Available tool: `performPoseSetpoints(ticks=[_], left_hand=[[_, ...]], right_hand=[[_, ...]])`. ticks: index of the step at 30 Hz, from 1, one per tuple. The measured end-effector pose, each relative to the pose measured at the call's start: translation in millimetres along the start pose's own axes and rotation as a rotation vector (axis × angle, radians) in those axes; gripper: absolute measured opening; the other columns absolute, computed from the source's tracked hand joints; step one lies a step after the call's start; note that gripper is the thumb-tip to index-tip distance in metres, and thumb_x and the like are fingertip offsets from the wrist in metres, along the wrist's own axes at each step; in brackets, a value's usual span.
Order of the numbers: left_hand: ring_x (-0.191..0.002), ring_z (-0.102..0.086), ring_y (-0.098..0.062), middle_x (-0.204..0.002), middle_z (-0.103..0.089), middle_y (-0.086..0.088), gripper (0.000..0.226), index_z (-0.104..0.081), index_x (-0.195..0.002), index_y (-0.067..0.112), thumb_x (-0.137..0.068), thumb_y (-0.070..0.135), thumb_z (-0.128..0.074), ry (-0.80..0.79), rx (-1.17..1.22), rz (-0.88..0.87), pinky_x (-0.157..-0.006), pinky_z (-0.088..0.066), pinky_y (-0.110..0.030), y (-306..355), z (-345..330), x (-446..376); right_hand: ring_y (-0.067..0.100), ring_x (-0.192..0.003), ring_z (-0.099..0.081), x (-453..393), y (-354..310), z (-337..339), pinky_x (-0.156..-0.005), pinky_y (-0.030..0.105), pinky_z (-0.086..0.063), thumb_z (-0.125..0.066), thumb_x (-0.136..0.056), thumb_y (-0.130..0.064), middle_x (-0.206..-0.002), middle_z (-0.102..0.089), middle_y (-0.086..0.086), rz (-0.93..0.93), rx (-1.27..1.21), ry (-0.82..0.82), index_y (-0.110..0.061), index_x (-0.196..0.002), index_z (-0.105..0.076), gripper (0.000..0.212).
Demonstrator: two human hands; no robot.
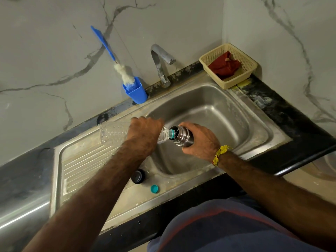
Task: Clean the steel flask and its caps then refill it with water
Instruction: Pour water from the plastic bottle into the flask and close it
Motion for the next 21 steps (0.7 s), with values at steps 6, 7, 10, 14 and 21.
performPoseSetpoints(ticks=[6,7,10,14,21], left_hand=[[-0.108,-0.064,-0.027,-0.121,-0.065,-0.005,0.057,-0.046,-0.136,0.021,-0.089,0.027,-0.076,-0.015,-0.033,-0.002,-0.086,-0.044,-0.037,2,6,-2],[-0.109,-0.064,-0.027,-0.121,-0.065,-0.005,0.056,-0.046,-0.136,0.021,-0.088,0.026,-0.076,-0.014,-0.039,-0.006,-0.086,-0.043,-0.037,3,8,-2],[-0.108,-0.065,-0.026,-0.12,-0.066,-0.004,0.052,-0.049,-0.133,0.022,-0.089,0.028,-0.076,-0.024,-0.053,-0.017,-0.083,-0.04,-0.036,7,10,-1],[-0.108,-0.066,-0.025,-0.118,-0.068,-0.002,0.048,-0.055,-0.13,0.02,-0.089,0.032,-0.076,-0.097,-0.106,-0.04,-0.094,-0.044,-0.038,15,15,-5],[-0.094,-0.068,-0.023,-0.106,-0.071,-0.004,0.041,-0.065,-0.119,0.014,-0.086,0.032,-0.079,-0.219,-0.241,-0.031,-0.093,-0.053,-0.042,28,25,-23]], right_hand=[[0.016,-0.095,-0.064,-1,-1,0,-0.083,0.033,-0.055,-0.081,-0.06,-0.03,-0.113,-0.067,-0.006,0.002,0.002,-0.002,-0.026,-0.129,-0.054,0.074],[0.017,-0.095,-0.064,-1,-1,0,-0.082,0.033,-0.056,-0.081,-0.06,-0.03,-0.113,-0.067,-0.005,0.001,0.002,-0.004,-0.026,-0.129,-0.054,0.074],[0.018,-0.094,-0.064,2,-2,0,-0.081,0.035,-0.056,-0.081,-0.06,-0.028,-0.113,-0.067,-0.005,0.0,0.007,-0.009,-0.026,-0.128,-0.054,0.073],[0.017,-0.093,-0.063,3,-3,-5,-0.08,0.03,-0.053,-0.081,-0.06,-0.03,-0.113,-0.066,-0.006,-0.008,0.032,-0.047,-0.028,-0.129,-0.053,0.075],[0.019,-0.091,-0.065,-1,-10,-4,-0.08,0.032,-0.055,-0.078,-0.058,-0.036,-0.11,-0.068,-0.007,-0.019,0.01,-0.011,-0.032,-0.126,-0.053,0.073]])
Point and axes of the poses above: each hand's wrist, its own x-axis away from the middle knuckle, its own z-axis out of the back of the hand, y = z × x, the point moved 6 cm from there along -x, towards the middle knuckle
